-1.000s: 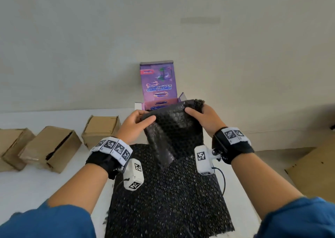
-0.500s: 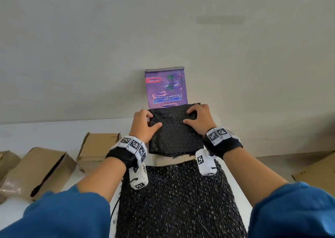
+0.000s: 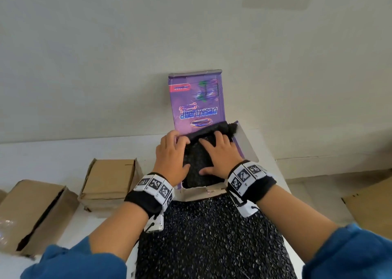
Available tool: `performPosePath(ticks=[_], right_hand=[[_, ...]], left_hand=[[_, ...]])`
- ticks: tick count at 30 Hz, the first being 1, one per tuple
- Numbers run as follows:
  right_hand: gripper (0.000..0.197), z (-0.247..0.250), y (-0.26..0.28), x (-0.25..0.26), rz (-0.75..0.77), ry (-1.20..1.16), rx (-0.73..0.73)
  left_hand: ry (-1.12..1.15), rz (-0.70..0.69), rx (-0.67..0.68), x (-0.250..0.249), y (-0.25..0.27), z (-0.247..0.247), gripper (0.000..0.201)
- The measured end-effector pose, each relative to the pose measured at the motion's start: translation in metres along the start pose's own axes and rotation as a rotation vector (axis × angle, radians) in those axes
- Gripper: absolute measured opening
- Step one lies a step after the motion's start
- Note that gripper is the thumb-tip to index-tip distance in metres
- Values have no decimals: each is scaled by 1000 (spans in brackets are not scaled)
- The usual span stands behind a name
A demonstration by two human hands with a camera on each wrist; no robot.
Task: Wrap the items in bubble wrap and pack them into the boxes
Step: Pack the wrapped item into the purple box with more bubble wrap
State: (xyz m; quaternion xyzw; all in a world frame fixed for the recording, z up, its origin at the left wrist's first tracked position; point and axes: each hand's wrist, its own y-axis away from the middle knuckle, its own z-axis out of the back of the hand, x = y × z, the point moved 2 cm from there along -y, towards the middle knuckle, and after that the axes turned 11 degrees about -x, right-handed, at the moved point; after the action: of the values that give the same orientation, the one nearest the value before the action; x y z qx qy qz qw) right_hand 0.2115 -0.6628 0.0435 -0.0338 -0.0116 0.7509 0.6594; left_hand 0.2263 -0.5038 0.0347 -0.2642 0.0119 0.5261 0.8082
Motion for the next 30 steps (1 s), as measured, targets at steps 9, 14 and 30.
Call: performPosePath(ticks=[9,14,30], right_hand=[[97,-34,-6,-4,4,-83,411],[103,-19,-18,3,90,-65,130],[71,-11,-14,-5,66,-307,276]], left_hand=[[-229,-140,305,8,-6,-10,52],[-233,-152,303,7,-6,-10,46],[-10,-101,100,12,7,0,41]])
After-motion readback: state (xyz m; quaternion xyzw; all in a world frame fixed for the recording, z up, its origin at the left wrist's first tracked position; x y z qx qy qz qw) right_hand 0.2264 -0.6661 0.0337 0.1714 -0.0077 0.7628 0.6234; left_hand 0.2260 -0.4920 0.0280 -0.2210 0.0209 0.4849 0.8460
